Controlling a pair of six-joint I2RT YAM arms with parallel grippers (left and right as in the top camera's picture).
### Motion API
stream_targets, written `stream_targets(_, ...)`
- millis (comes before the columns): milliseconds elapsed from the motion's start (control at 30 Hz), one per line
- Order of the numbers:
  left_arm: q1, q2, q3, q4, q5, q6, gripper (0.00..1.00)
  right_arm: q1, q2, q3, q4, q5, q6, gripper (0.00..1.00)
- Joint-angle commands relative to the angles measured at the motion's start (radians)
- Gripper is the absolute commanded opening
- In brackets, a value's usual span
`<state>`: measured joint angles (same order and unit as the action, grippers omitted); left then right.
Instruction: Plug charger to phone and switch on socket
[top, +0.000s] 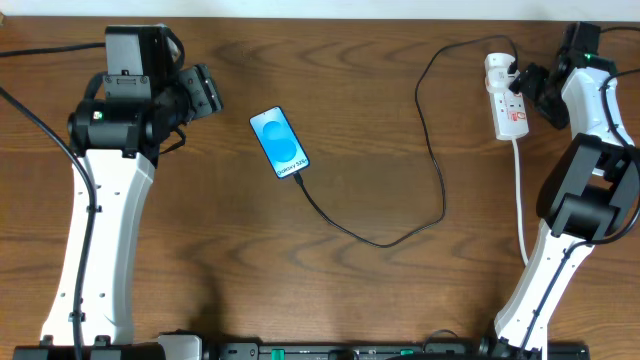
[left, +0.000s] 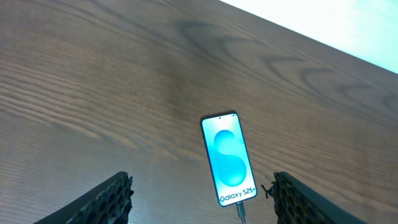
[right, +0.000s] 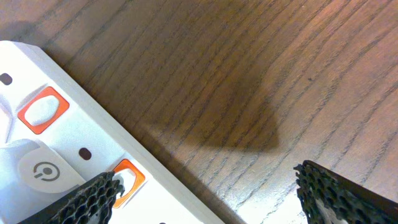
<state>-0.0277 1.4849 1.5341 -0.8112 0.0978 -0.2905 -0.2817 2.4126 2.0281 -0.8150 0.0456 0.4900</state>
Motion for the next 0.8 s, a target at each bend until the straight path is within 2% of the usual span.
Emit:
stream_targets(0, 0.005, 0.011, 0.003, -0.003, -0.013, 0.009, 0.73, 0.154, 0.035, -0.02, -0.008, -0.263, -0.023, 0.93)
stream_targets(767, 0.005, 0.011, 0.003, -0.003, -0.013, 0.01, 0.73, 0.183, 0.035, -0.02, -0.002, -0.288, -0.042, 0.93)
